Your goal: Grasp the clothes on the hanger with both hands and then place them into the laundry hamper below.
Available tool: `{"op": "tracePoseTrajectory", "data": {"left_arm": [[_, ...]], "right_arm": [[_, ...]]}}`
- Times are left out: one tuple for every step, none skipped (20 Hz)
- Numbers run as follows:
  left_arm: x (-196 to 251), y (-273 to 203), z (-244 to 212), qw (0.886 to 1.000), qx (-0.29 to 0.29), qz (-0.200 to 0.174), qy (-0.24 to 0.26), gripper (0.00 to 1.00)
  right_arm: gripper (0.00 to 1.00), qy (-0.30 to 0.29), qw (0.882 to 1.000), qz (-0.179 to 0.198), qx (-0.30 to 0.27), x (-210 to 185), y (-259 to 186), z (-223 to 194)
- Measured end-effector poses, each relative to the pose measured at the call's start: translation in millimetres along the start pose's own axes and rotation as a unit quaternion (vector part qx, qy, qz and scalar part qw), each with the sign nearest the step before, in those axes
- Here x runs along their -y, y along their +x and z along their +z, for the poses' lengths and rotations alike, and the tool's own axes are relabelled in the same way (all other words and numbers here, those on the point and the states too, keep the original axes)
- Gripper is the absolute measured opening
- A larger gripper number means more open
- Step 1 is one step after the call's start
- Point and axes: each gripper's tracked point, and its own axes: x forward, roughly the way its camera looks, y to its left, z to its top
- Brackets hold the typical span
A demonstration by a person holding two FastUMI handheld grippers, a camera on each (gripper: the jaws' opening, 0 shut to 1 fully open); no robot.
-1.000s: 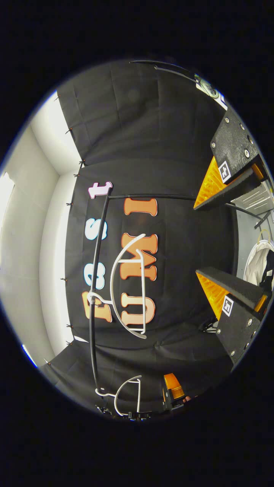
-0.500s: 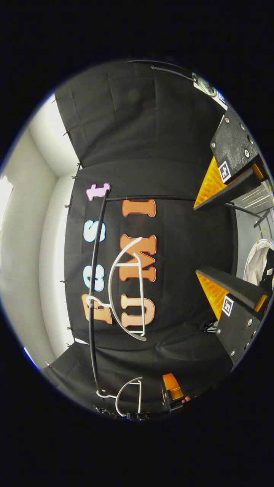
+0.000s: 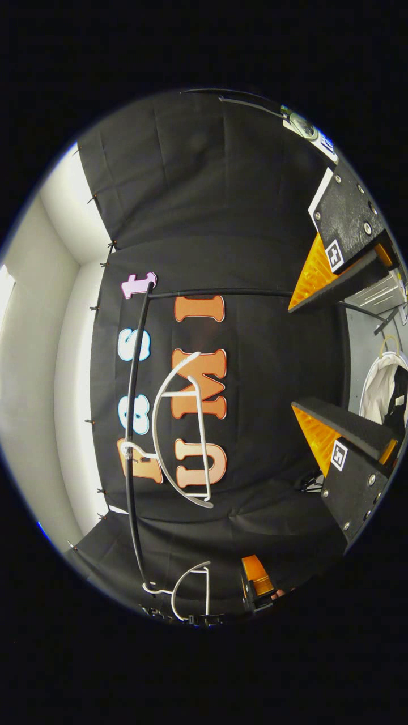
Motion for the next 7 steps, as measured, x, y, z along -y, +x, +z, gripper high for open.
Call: {"op": "tracePoseTrajectory", "data": {"left_arm": [[0.3, 0.1, -0.1, 1.0, -0.001, 0.0, 0.0, 0.98], [-0.7, -0.1, -0.9, 1.0, 0.0, 0.0, 0.0, 0.98], [-0.7, 0.2, -1.1, 1.0, 0.0, -0.001, 0.001, 0.98], [-1.7, 0.5, -1.6, 1.0, -0.001, 0.0, 0.002, 0.98], [-1.6, 0.1, -2.4, 1.0, -0.001, 0.0, 0.002, 0.98], [-1.2, -1.3, -2.2, 1.0, -0.001, -0.001, 0.001, 0.98], [-0.8, -1.9, -2.7, 1.0, -0.001, -0.002, 0.001, 0.98]], "right_arm": [[0.92, 0.0, 1.0, 0.001, -0.001, -0.6, 0.5, -0.4], [0.92, 0.001, 1.0, 0.001, -0.001, -2.1, 0.0, -1.4], [0.92, 0.001, 1.0, 0.002, -0.001, -3.3, 0.5, -2.0], [0.92, 0.001, 1.0, 0.002, -0.002, -3.3, -0.2, -2.4], [0.92, 0.001, 1.0, 0.002, -0.003, -3.6, -0.1, -2.8], [0.92, 0.001, 1.0, 0.002, -0.002, -3.6, -1.3, -3.2], [0.92, 0.0, 1.0, 0.002, -0.002, -4.2, -0.7, -3.1]]}}
